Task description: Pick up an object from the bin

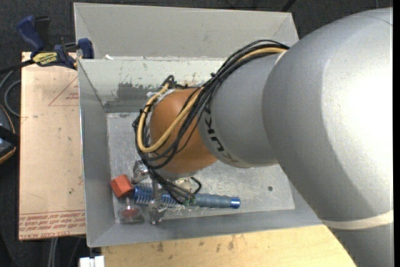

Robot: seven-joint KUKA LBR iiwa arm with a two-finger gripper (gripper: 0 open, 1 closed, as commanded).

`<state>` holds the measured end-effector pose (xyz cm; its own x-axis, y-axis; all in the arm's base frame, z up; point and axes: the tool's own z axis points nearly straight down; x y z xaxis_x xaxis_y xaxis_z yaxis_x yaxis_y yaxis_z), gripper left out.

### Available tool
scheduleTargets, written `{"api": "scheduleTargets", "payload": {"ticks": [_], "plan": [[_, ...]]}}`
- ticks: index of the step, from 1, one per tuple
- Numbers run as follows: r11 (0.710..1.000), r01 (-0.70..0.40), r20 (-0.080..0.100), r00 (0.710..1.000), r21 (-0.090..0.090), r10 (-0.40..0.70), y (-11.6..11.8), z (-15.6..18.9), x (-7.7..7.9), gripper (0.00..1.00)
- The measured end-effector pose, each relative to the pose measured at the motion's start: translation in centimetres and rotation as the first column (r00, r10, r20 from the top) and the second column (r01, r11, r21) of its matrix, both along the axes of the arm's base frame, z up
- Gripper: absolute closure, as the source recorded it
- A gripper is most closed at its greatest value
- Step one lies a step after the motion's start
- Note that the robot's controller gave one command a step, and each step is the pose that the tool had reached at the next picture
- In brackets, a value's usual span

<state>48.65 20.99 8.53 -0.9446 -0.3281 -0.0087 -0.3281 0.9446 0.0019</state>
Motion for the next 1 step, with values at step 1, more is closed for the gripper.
{"api": "scheduleTargets", "payload": {"ticks": [1], "plan": [[1.000,0.002,-0.007,1.000,-0.003,-0.002,-0.17,0.22,0.00,1.00]]}}
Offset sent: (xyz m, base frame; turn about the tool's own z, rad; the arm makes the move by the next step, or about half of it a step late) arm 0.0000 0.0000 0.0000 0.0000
